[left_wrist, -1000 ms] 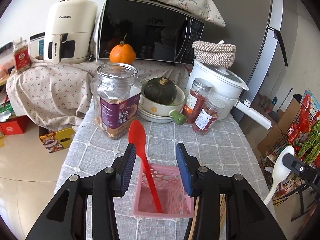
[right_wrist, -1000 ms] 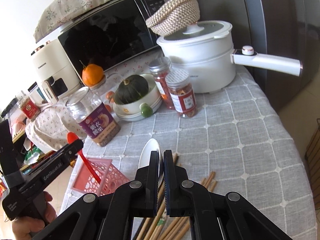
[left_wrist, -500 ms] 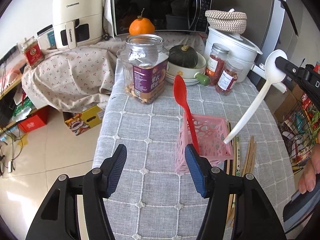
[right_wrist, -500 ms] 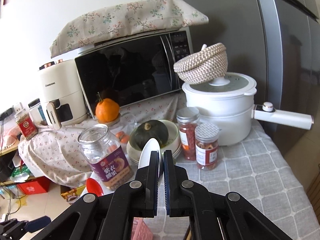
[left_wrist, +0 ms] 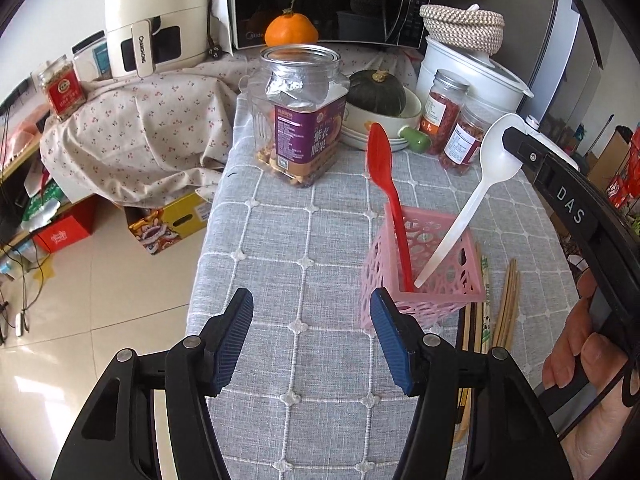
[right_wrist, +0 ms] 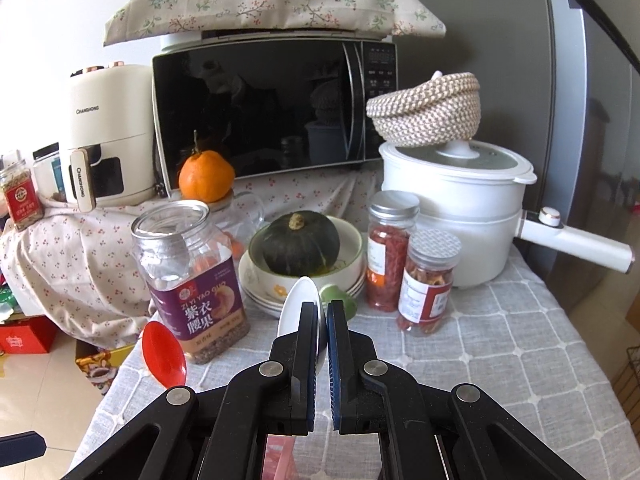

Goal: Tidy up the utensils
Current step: 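Insert the white spoon into the pink basket and open the right tool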

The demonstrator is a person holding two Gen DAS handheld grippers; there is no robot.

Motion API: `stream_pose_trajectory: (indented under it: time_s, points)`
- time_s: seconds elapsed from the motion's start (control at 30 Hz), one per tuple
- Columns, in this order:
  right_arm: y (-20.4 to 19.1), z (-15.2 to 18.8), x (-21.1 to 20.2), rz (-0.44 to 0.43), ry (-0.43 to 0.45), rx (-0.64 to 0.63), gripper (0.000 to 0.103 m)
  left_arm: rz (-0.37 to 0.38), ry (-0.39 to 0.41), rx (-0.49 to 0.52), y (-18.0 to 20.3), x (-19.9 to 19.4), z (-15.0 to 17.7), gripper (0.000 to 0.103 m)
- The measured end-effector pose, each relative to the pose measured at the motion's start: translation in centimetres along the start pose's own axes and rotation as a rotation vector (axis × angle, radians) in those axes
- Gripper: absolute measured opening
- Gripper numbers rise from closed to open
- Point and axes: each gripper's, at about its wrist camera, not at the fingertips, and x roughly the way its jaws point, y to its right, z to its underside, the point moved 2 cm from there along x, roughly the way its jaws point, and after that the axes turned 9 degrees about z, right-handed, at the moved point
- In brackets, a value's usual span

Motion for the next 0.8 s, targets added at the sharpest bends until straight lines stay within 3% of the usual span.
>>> stream_pose_trajectory:
  time_s: [0.13, 0.2, 0.43, 0.8]
  points:
    - [0.6, 0.1, 0.0, -0.075, -0.068, 0.037, 0.015, 0.020, -0.004, -0.008, 0.2, 0.0, 0.0, 0.064]
    - [1.1, 0.0, -0.4, -0.103, -0.086, 0.053, 0.031, 0.029, -0.002, -0.004, 0.5, -0.1, 0.0, 0.066]
    - [3.9, -0.5, -3.3, -0.152, -0.145, 0.087, 0.043, 0.054, 0.003, 0.034, 2.4, -0.5, 0.4, 0.072]
    - [10.2, 2.2, -5.1, -0.101, -0.312, 0.113, 0.059, 0.102, -0.051, 0.115, 6.8, 0.0, 1.7, 0.076]
